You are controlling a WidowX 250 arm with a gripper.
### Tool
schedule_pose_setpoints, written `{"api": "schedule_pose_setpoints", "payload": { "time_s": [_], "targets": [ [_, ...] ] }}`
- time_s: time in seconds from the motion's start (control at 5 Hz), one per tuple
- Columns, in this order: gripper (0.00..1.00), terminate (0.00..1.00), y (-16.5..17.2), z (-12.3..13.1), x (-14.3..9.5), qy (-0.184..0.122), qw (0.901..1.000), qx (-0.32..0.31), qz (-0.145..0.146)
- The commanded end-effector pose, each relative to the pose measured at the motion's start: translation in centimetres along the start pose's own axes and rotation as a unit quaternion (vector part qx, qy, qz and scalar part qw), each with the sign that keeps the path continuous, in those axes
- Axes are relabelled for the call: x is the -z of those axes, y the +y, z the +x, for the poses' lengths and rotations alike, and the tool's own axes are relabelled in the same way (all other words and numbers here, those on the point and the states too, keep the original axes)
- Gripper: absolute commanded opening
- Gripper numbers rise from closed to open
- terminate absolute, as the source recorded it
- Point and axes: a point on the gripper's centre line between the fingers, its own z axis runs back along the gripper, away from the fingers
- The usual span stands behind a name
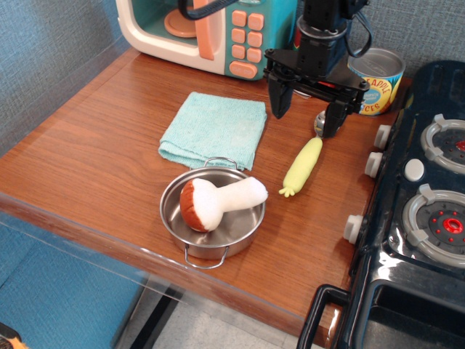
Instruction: Move spoon to right of blue cloth.
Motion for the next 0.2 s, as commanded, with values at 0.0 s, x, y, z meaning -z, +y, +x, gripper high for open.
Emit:
{"api": "schedule_pose_setpoints", "payload": {
  "time_s": [0.0],
  "targets": [
    [1.0,1.0,0.53,-0.5,-3.13,-0.036,0.9993,-0.004,-0.001]
  ]
}}
